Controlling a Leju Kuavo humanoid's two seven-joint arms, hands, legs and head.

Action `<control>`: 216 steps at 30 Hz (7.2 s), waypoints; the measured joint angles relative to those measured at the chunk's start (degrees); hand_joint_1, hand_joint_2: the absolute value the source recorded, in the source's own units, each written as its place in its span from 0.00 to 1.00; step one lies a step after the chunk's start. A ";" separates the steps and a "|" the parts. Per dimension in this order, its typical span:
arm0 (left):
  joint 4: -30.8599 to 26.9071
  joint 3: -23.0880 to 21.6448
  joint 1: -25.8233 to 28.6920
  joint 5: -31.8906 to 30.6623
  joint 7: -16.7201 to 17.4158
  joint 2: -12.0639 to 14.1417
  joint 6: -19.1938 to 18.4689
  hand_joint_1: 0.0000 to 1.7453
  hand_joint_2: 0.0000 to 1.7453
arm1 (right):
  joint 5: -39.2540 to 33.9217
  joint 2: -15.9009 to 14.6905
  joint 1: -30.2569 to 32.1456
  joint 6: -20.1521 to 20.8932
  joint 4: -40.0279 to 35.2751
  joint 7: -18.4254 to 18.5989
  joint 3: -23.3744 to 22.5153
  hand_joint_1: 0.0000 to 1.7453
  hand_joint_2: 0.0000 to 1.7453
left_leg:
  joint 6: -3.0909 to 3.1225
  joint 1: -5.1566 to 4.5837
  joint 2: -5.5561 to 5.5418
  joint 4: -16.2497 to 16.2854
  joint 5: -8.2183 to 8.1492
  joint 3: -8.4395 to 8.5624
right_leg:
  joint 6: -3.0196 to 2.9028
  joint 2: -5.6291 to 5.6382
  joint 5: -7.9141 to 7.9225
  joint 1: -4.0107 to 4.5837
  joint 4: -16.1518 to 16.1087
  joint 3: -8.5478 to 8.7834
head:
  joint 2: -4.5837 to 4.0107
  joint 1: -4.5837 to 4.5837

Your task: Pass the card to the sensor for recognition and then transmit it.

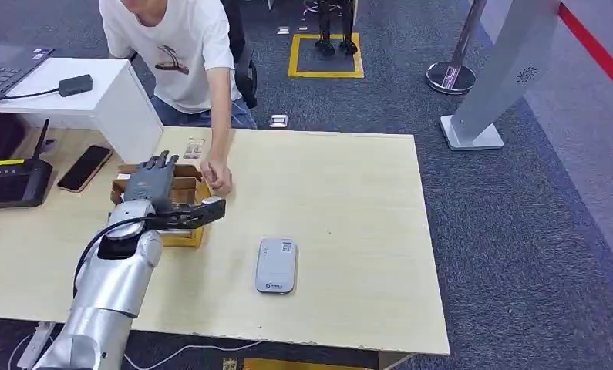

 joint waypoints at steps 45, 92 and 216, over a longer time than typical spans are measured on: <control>-27.20 -7.06 18.87 -0.02 9.37 -0.81 9.80 0.00 1.00 | -3.67 0.09 2.75 -2.32 -0.11 -1.18 -2.80 0.00 1.00 | 0.06 -0.02 0.05 -0.01 -0.18 -0.12 | 0.10 0.03 -0.13 -0.01 -0.01 -0.05 | 0.00 0.00; -33.53 9.88 31.70 -0.02 -0.75 -11.96 17.87 0.00 1.00 | 2.12 1.79 3.37 -1.40 -1.16 -0.04 -4.06 0.00 1.00 | 0.12 -0.02 -0.01 -0.02 -0.30 -0.09 | 0.11 -0.06 -0.26 -0.01 -0.02 -0.03 | 0.00 -0.02; -13.70 8.98 20.78 -0.02 0.89 -8.90 12.34 1.00 1.00 | 3.08 1.79 1.06 0.31 -1.05 0.70 -0.11 0.00 1.00 | 0.12 -0.02 -0.01 0.00 -0.29 -0.09 | 0.11 -0.04 -0.26 -0.01 -0.02 -0.05 | 0.00 -0.02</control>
